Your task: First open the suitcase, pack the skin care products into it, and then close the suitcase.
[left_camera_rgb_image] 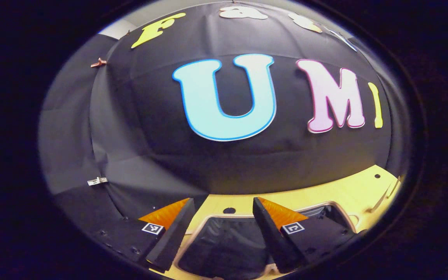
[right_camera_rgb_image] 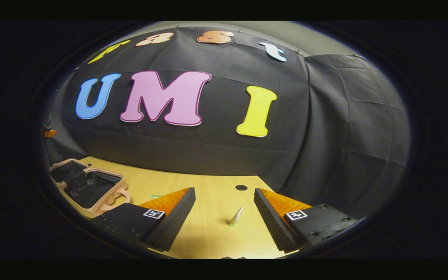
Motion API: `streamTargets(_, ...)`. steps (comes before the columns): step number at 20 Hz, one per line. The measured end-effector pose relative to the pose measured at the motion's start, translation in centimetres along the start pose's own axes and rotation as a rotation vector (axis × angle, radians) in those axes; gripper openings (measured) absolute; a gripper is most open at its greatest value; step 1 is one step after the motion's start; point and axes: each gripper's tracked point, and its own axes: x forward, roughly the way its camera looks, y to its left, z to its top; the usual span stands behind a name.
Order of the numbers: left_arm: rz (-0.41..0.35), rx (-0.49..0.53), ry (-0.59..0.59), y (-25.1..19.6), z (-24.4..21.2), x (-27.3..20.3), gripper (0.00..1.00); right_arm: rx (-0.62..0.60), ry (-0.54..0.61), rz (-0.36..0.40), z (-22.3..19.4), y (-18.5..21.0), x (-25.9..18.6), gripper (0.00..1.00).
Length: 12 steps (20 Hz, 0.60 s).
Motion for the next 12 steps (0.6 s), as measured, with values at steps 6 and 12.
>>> streamTargets(6,-0.159,-0.125,0.023,-20.0,-2.2,-4.7,0.98,0.059,0.025,0.035,-2.7,-2.2,1.8,0.97)
streamTargets(12,-0.392,-0.189,0.144,-34.7,-11.0,-6.8,0.98,0.019,0.032,0.066,-6.5,-3.8,3.5,0.96)
